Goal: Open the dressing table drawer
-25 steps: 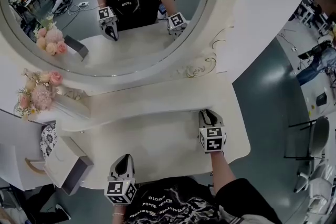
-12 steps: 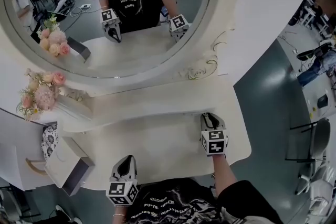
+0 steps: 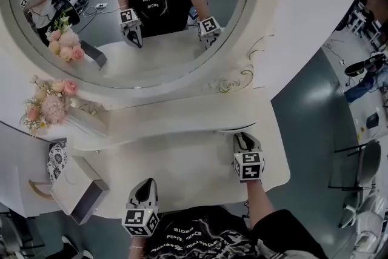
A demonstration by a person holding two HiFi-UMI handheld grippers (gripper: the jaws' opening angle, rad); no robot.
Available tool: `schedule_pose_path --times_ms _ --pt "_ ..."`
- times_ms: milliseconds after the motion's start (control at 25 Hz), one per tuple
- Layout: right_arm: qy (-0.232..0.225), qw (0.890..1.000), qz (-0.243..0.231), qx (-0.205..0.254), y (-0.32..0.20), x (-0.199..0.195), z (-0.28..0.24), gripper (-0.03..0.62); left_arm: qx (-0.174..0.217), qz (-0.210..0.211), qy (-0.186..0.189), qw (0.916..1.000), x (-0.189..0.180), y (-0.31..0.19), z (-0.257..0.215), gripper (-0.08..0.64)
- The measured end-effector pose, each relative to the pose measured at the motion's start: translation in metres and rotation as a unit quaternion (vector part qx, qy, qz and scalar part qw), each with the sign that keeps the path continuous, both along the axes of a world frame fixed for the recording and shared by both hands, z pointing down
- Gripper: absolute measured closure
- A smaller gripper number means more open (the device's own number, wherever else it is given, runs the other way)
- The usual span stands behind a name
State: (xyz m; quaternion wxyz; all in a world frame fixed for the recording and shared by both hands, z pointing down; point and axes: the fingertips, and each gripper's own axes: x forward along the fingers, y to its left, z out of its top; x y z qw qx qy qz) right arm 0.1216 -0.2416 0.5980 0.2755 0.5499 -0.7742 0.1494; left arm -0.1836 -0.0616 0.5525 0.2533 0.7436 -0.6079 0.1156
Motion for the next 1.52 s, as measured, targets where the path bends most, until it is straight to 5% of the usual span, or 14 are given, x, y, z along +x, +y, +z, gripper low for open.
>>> schedule_pose_path --times_ms 1520 --pt "0.005 1.000 -0.001 -0.012 0.015 0.003 0.000 0.491 -0.012 0.005 0.010 0.9999 0.001 -0.005 0.008 0.543"
